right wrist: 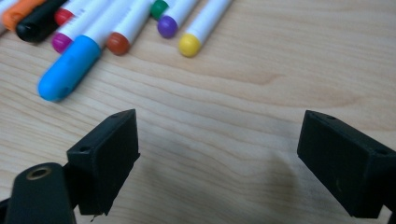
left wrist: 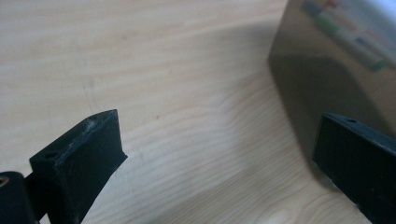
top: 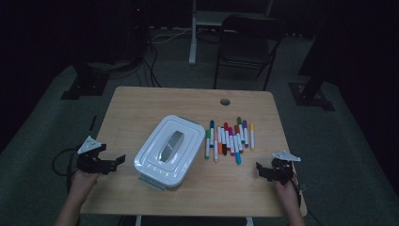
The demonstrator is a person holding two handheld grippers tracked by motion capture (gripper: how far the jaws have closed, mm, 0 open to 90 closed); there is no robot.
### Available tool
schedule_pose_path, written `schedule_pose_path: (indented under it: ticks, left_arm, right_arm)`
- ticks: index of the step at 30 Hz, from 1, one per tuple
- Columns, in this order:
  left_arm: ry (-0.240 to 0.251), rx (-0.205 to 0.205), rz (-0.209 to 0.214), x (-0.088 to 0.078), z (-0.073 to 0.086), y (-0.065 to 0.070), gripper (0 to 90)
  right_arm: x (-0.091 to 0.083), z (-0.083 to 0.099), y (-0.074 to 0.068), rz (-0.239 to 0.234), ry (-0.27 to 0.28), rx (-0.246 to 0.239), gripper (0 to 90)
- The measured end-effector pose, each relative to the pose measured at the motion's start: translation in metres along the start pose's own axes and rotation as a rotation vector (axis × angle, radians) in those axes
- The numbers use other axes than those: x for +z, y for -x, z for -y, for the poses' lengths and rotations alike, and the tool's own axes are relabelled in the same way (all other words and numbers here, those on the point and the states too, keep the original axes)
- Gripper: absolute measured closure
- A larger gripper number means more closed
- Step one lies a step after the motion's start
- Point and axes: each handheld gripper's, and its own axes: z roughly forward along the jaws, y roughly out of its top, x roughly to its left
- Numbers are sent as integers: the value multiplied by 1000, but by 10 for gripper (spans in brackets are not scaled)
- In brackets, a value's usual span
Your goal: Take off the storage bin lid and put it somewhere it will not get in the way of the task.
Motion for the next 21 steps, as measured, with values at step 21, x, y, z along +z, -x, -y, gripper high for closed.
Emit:
schedule_pose_path:
  ticks: [21]
  left_arm:
    - [45, 112, 157, -10, -61, 71, 26]
  right_arm:
    - [5, 1, 5, -4, -34, 10, 126]
